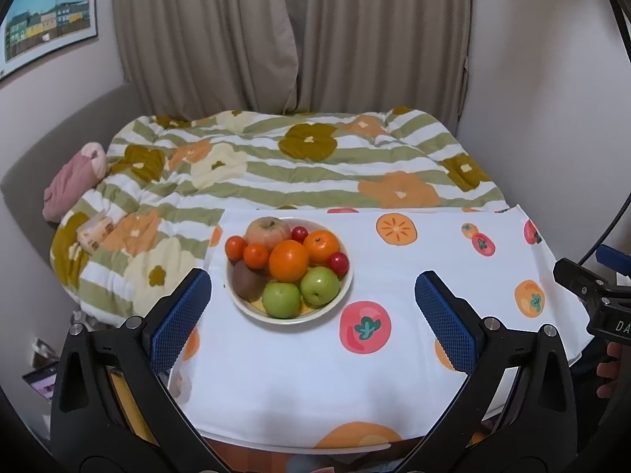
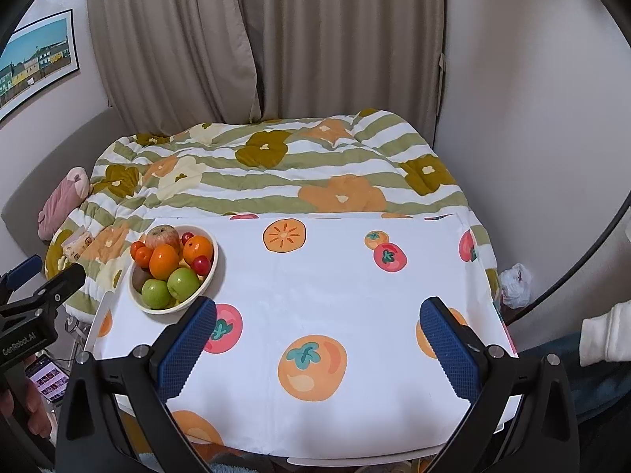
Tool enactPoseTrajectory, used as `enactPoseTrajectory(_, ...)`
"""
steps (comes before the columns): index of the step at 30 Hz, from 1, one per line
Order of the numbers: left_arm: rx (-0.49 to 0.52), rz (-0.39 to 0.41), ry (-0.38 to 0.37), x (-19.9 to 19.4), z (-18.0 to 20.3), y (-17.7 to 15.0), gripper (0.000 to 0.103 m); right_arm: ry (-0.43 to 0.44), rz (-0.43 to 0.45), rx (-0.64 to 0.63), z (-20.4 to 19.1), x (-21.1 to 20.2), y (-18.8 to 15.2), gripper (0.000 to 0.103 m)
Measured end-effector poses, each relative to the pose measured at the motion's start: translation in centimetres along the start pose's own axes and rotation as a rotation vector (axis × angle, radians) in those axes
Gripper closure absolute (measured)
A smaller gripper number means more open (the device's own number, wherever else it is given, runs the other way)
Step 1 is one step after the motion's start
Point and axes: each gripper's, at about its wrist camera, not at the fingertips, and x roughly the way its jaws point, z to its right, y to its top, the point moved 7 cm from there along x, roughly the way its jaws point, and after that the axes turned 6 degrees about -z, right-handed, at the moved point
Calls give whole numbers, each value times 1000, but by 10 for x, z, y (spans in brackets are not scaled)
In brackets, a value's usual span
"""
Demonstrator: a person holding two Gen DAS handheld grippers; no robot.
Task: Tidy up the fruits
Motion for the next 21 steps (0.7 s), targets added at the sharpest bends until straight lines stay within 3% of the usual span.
enactPoseTrajectory(21,14,15,3,-4,5,5,0,-5,14,14,5,-4,1,0)
